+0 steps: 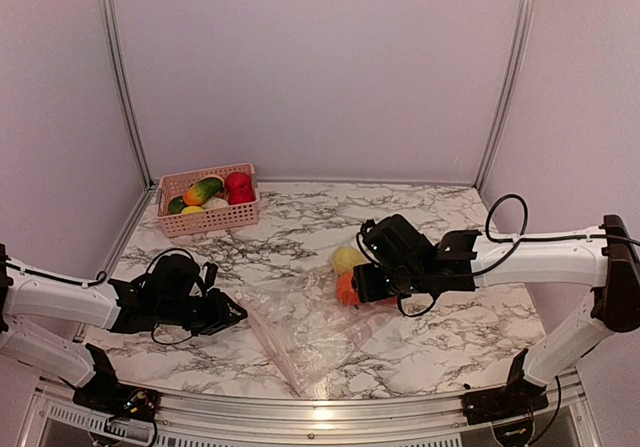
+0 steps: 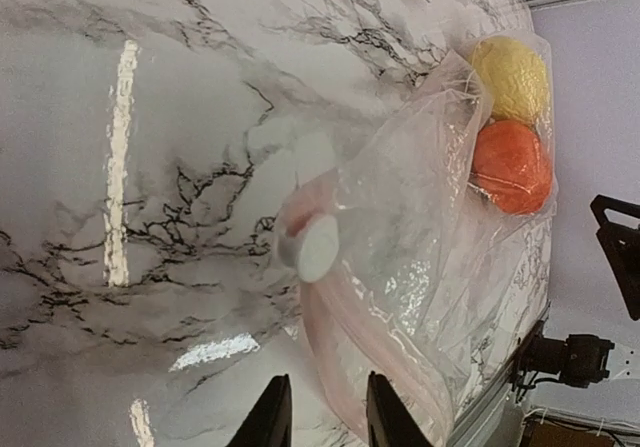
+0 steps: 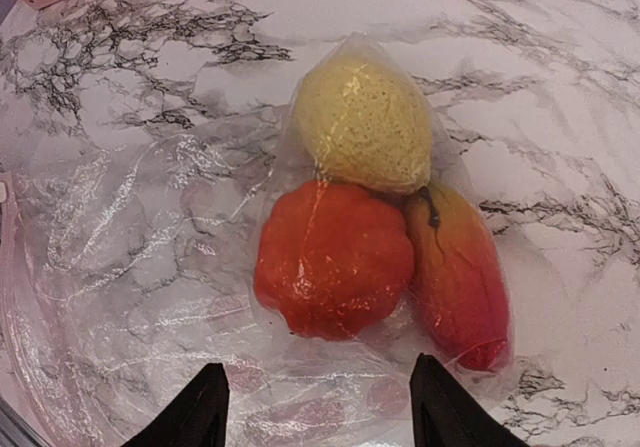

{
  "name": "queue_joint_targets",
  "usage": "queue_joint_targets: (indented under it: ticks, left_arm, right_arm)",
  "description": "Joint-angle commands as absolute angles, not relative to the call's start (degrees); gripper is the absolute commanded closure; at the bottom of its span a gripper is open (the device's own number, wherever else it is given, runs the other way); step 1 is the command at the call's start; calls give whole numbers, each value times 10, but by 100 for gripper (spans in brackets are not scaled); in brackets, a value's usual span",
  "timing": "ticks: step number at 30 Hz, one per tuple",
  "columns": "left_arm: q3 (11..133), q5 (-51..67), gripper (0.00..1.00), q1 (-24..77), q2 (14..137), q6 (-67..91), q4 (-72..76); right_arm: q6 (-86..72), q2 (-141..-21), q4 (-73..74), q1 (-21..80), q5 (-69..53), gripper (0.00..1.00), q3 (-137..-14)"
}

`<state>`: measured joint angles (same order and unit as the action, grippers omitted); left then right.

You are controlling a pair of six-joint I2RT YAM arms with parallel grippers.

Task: Open the zip-top bag and remove the fake food
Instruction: Pick up the fake fruit from the zipper food storage bag.

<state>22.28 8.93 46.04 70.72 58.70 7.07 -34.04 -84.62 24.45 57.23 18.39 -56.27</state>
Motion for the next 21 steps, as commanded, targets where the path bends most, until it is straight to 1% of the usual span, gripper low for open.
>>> queue_joint_targets:
  ticks: [1, 7, 21]
  left_arm:
    - [225, 92, 75, 489, 737, 612, 126]
    - [240, 99, 80, 512, 776, 621, 152]
    - [291, 106, 82, 550, 861, 636, 202]
  right_arm:
    - [-347, -853, 245, 568, 182, 40, -575]
    - [-351, -849, 245, 568, 184, 40, -573]
    - [-344, -874, 226, 557, 188, 40, -585]
